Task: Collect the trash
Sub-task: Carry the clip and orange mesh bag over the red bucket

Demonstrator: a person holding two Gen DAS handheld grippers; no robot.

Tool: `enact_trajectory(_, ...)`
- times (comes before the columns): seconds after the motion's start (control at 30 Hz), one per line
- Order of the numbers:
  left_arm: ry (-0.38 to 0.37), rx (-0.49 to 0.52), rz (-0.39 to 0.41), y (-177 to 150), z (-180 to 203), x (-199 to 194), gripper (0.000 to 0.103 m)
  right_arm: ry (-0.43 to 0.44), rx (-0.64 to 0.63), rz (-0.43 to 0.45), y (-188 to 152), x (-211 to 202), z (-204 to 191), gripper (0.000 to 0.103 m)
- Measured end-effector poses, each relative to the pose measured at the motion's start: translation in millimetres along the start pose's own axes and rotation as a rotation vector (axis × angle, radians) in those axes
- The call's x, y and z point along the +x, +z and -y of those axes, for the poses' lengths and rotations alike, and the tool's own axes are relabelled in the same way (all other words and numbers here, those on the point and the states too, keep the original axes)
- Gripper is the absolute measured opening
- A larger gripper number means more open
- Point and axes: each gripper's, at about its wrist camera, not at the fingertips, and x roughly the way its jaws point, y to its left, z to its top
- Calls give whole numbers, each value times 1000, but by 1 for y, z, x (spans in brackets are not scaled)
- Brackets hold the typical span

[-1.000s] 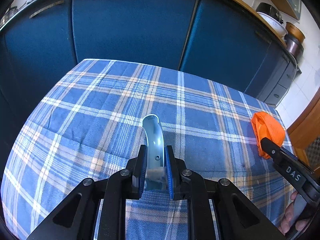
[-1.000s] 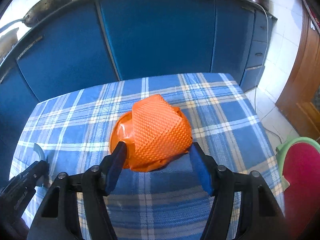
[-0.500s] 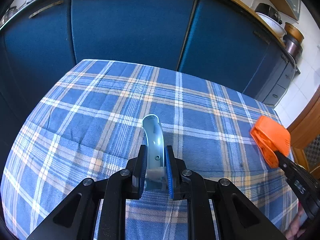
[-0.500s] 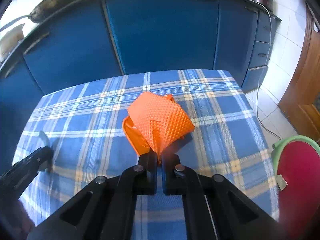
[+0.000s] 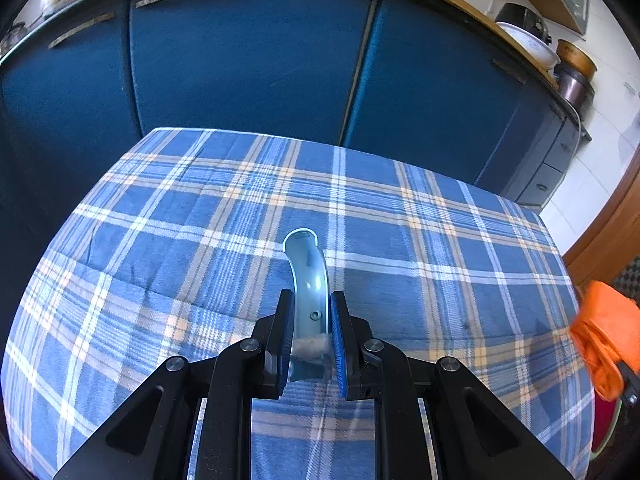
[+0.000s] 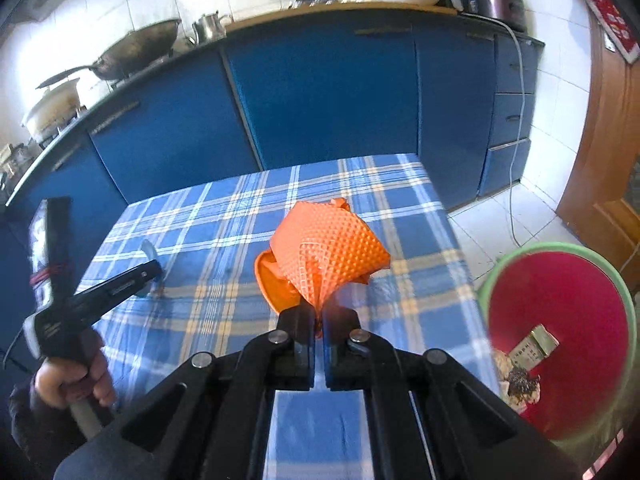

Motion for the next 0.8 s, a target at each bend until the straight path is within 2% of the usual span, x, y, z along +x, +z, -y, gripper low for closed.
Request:
enact_trajectory(0.33, -47, 51, 5, -6, 19, -7, 18, -65, 78, 60, -25, -54, 35, 5)
enact_trajectory(0.8, -169, 207, 28, -23, 84, -46, 18, -175, 202, 135, -50, -106, 94, 5)
